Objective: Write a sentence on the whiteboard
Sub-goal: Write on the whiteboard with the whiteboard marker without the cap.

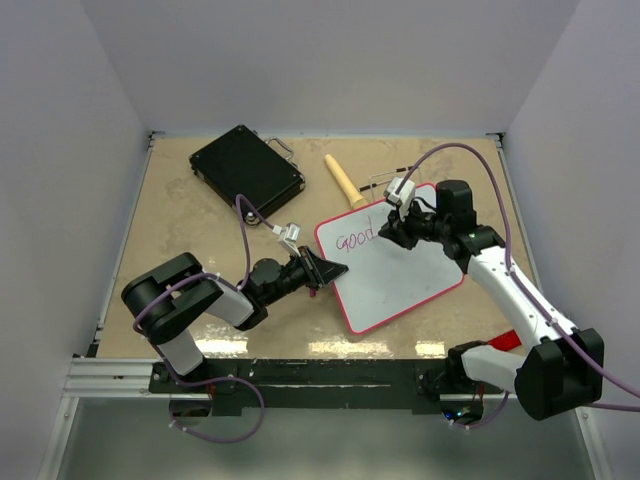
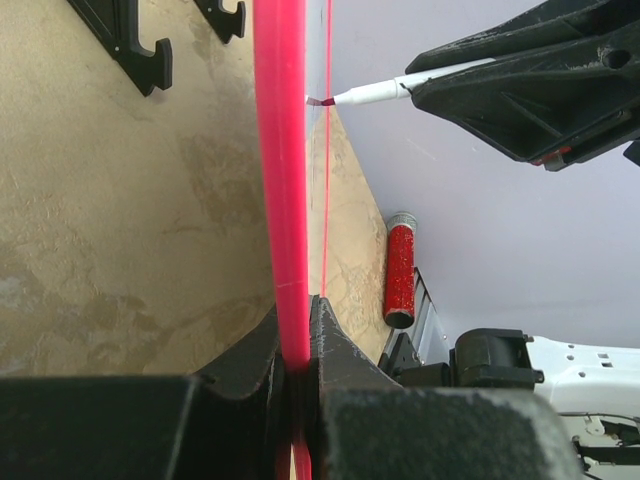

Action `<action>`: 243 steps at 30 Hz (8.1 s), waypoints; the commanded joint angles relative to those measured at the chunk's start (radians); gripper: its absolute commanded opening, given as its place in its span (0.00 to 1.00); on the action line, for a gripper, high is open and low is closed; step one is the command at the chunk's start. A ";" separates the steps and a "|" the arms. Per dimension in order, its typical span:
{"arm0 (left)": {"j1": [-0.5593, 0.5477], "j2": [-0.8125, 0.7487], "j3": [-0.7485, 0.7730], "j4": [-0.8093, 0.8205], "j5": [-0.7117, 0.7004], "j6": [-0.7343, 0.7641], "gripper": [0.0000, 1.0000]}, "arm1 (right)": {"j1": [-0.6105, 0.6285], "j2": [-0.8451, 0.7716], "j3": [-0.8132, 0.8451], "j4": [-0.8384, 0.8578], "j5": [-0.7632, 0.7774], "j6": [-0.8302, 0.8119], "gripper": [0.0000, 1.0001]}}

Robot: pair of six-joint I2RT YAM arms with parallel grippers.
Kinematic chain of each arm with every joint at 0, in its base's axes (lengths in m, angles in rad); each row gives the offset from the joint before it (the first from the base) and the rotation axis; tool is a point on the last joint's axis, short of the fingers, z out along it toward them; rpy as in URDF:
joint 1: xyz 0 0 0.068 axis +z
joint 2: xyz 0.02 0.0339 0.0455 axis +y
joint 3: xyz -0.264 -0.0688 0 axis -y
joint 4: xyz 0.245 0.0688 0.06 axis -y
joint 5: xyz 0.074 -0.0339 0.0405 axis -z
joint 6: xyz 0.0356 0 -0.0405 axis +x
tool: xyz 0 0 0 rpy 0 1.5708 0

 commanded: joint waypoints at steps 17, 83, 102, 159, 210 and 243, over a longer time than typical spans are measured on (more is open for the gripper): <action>-0.005 -0.005 0.009 0.246 0.044 0.075 0.00 | 0.003 0.020 0.039 0.049 0.002 0.015 0.00; -0.007 -0.035 -0.016 0.195 0.060 0.115 0.00 | -0.154 -0.157 -0.108 0.201 -0.119 0.060 0.00; -0.005 -0.046 -0.013 0.181 0.061 0.126 0.00 | -0.148 -0.019 -0.004 0.120 -0.093 0.063 0.00; -0.007 -0.034 0.000 0.186 0.066 0.127 0.00 | -0.135 -0.003 0.013 0.066 -0.047 0.036 0.00; -0.002 -0.043 -0.005 0.172 0.075 0.138 0.00 | -0.163 -0.072 0.040 0.120 -0.073 0.072 0.00; 0.000 -0.045 -0.011 0.186 0.089 0.136 0.00 | -0.178 0.001 0.028 0.133 -0.015 0.077 0.00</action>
